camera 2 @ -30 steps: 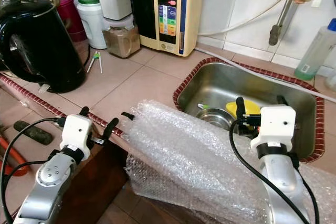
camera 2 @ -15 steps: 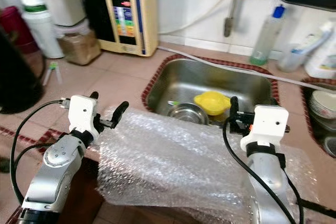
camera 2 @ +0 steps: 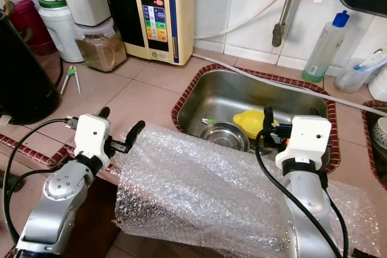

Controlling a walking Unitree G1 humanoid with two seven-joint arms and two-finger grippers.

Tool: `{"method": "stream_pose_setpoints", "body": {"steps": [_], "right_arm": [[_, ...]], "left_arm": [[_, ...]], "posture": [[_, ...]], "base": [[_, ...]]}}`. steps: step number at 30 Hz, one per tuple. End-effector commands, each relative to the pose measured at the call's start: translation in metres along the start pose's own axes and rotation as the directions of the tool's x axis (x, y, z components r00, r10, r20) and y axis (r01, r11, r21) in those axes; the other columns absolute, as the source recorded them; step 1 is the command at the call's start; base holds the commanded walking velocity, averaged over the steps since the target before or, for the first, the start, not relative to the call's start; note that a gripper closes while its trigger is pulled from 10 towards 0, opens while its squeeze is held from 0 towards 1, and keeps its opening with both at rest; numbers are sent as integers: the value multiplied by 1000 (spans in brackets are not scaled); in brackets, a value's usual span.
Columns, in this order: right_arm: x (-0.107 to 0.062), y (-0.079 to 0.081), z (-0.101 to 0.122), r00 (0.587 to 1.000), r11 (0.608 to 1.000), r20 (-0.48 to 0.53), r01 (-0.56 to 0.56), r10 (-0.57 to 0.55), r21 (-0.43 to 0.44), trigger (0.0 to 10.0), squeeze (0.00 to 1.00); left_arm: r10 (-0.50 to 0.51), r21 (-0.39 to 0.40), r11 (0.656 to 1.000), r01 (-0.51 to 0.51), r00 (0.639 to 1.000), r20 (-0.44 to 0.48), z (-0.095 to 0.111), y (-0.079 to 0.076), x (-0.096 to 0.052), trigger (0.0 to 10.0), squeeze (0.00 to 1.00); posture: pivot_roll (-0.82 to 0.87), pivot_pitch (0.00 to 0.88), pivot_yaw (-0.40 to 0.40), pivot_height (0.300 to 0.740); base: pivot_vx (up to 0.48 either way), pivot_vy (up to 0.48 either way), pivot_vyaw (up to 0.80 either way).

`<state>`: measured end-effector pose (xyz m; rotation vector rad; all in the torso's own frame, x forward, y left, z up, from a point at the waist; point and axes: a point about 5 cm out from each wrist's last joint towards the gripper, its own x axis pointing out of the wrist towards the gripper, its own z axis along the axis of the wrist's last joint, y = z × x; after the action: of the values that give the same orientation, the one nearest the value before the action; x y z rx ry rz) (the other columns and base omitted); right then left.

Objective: Kitchen organization

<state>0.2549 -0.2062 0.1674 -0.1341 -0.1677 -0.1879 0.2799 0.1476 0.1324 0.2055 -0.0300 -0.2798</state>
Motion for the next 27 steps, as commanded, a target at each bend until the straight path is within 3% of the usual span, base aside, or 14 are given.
{"method": "stream_pose_setpoints", "body": {"steps": [1, 27], "right_arm": [[1, -2, 3, 1000, 1000, 10, 5, -5, -4, 10000, 0], [4, 1, -3, 1000, 999, -29, 10, -9, 50, 10000, 0]], "left_arm": [[6, 27, 1000, -7, 1000, 29, 6, -1, -1, 10000, 0], [8, 40, 999, -8, 1000, 3, -1, -1, 5, 10000, 0]], "posture": [[-80, 0, 30, 740], [-91, 0, 49, 740]], "base": [[0, 0, 0], [0, 0, 0]]}}
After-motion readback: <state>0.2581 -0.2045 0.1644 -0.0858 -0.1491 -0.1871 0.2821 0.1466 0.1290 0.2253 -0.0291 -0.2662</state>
